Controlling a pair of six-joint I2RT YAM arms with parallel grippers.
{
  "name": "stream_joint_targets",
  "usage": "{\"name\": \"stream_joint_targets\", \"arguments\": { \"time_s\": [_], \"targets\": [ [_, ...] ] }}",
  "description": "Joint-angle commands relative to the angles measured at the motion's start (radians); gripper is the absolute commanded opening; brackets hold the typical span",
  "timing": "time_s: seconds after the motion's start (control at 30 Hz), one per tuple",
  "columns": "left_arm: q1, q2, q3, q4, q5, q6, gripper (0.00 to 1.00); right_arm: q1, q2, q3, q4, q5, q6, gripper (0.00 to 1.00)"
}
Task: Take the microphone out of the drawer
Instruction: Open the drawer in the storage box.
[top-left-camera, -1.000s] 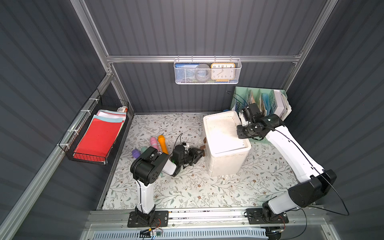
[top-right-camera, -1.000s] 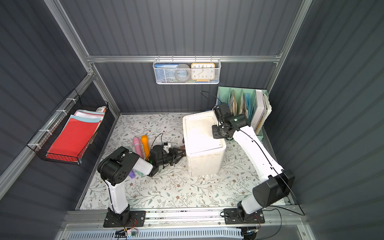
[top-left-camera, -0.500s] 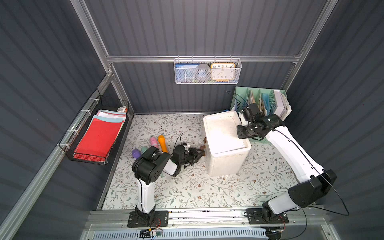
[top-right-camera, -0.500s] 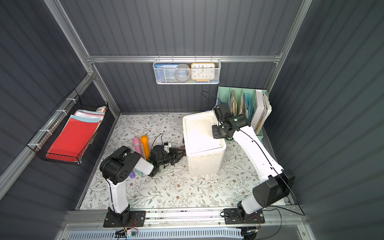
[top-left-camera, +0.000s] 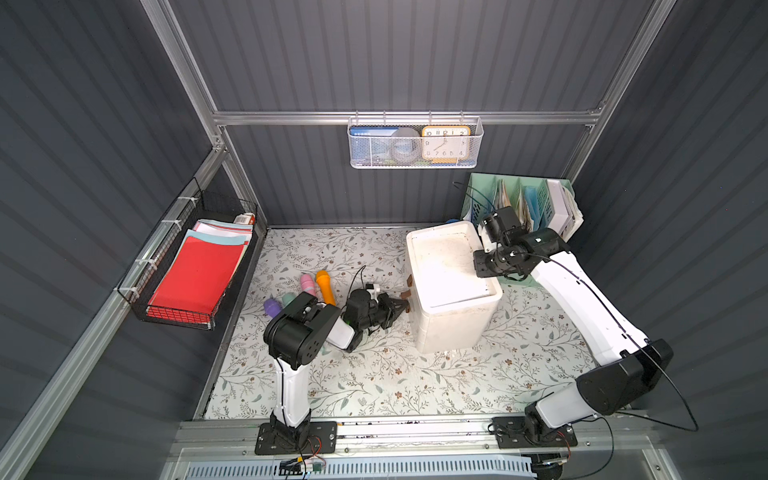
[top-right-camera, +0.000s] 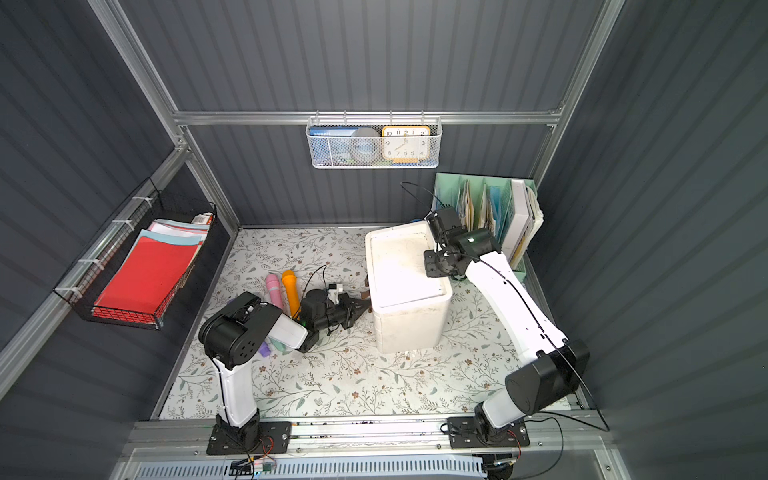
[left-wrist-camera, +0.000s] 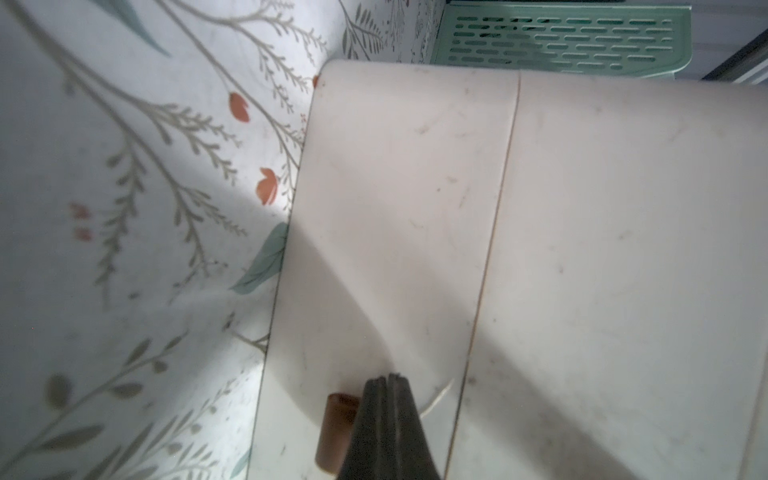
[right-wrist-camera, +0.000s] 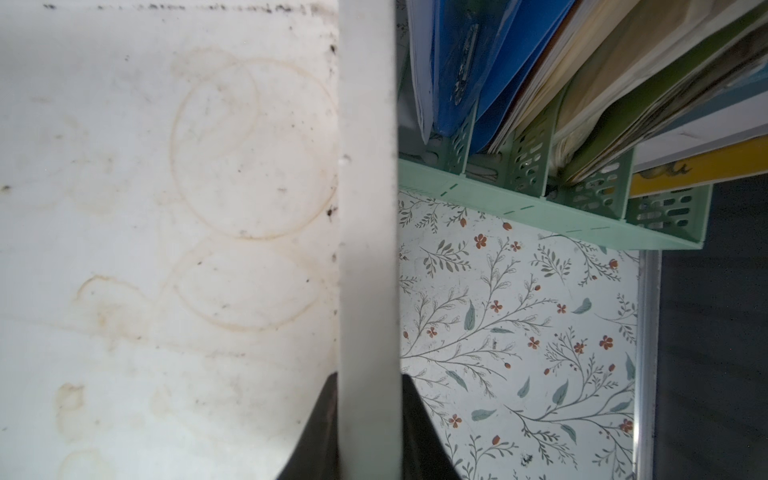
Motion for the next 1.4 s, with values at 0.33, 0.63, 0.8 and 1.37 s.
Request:
{"name": "stream_joint_targets", "arguments": {
  "time_s": [0.33,0.63,0.8,1.37],
  "targets": [
    [0.078,-0.191,-0.046,-0.243,0.095,0.233,0.00,0.005,0.123,-0.096,-0.104,-0.007,0.001,0.00],
    [0.168,-0.307,-0.085,-0.388,0.101,0.337,0.00,0.006,0.128,-0.098,-0.109,0.005,0.006,0.00],
    [0.207,-0.407,-0.088,-0.555,0.071,0.441,0.00,0.006,0.130,-0.098,-0.111,0.007,0.008,0.00],
    [0.315,-0.578,-0.072,-0.891,-0.052,0.608,0.00,0.005,0.127,-0.106,-0.112,0.006,0.014,0.00]
  ]
}}
